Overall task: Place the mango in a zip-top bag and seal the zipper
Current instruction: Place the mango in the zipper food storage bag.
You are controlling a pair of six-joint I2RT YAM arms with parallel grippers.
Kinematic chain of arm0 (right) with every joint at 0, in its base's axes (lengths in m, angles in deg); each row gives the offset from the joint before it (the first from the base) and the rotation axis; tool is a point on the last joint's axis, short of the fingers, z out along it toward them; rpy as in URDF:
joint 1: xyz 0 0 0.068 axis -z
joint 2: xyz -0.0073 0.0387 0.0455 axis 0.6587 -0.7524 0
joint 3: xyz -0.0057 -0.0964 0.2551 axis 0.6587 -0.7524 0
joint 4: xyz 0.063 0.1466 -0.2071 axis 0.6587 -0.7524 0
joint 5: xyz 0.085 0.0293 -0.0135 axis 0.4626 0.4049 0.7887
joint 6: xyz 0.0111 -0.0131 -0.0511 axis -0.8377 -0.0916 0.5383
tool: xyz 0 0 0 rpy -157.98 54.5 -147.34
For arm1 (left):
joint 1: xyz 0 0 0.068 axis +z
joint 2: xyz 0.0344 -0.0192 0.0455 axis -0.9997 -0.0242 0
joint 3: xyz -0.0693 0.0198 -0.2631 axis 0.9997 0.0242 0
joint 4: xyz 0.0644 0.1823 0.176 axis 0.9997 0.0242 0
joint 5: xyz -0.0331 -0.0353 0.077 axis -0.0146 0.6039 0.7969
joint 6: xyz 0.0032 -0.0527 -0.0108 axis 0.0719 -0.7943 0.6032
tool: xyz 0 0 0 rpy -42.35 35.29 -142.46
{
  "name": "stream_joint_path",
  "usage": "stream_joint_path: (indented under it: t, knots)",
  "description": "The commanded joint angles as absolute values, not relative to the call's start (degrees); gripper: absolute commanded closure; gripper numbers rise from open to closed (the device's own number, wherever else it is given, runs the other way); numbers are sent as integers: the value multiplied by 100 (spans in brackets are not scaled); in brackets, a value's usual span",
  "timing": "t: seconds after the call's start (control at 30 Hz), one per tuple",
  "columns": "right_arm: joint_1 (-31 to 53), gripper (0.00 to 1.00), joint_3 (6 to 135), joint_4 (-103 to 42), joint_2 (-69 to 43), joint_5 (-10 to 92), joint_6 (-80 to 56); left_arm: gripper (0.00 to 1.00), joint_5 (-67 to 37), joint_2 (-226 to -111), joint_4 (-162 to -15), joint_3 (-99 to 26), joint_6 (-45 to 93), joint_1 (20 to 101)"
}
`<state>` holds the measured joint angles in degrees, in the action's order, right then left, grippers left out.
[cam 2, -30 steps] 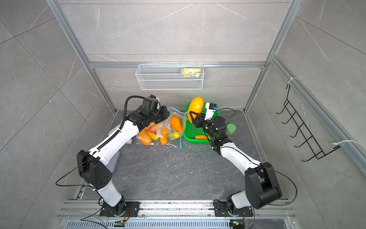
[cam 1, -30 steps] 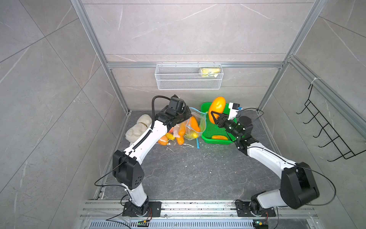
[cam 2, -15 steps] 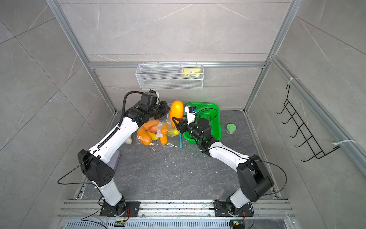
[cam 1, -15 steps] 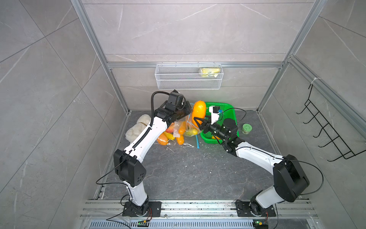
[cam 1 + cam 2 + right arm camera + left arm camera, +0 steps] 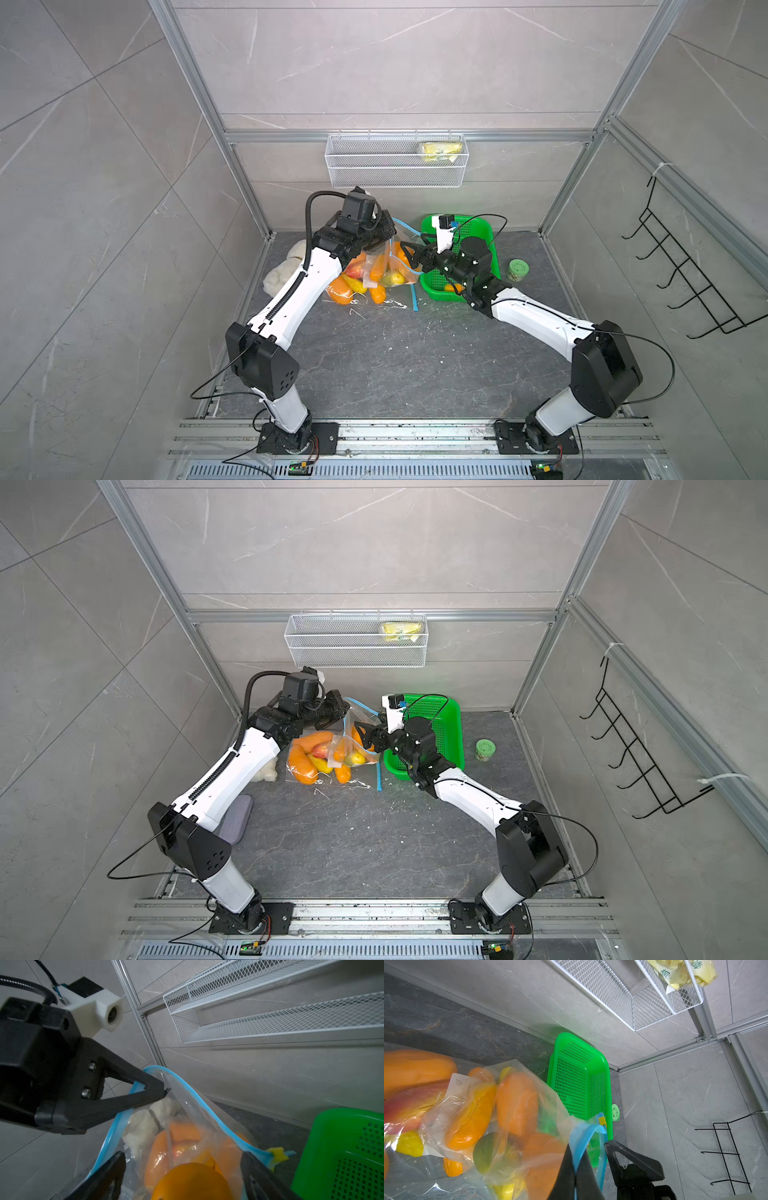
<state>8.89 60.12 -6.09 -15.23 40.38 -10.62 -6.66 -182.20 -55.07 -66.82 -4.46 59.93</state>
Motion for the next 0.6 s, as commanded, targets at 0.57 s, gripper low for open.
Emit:
stream_joint_path:
  t: [0.57]
  knots:
    - [1556, 10, 6767, -6232, -1207, 2184, -1917, 100, -1056, -17377, -6174, -6555, -427, 6225]
